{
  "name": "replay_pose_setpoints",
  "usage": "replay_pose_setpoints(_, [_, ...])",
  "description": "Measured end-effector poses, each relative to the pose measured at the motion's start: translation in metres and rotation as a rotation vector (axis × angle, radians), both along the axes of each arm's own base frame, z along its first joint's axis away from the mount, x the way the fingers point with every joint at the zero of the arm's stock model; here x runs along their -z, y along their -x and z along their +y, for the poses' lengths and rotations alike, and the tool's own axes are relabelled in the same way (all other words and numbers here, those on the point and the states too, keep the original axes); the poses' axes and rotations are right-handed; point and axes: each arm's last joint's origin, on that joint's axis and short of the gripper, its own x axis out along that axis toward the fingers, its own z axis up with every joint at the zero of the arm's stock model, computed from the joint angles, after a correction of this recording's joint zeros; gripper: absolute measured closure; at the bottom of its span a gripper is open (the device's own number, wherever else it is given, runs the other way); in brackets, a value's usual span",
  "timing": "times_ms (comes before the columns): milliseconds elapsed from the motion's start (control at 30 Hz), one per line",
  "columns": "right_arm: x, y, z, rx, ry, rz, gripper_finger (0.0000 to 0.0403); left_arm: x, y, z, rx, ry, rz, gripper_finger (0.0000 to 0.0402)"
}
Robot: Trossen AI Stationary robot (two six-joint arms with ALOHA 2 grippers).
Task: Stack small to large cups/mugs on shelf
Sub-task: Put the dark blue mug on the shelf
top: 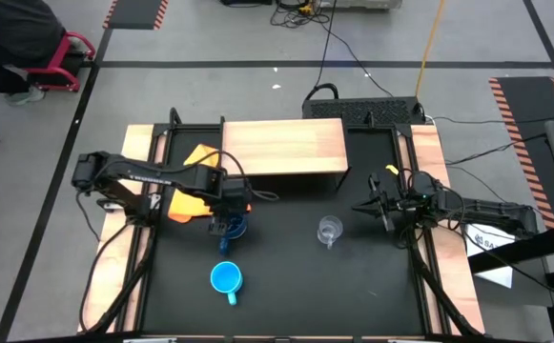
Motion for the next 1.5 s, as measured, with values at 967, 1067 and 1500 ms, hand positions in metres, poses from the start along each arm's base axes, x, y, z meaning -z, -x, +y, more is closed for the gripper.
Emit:
replay_pose_setpoints(967, [0.0,0.0,0.0,0.0,-0.006,0.001,0.0403,0.007,-0.001,0.013,0.043,0.038,-0.041,0.0151])
replay_pose_setpoints(1067, [0.0,0.0,0.0,0.0,-0.006,0.001,0.0403,0.015,0.002,0.014,0.038,0.034,-0.016,0.0151])
replay_pose_setpoints(1500, [-0.001,0.0,0.0,0.0,-0.004,-0.006,0.0403,0.026,0.006,0.019,0.023,0.021,-0.008,0.0151])
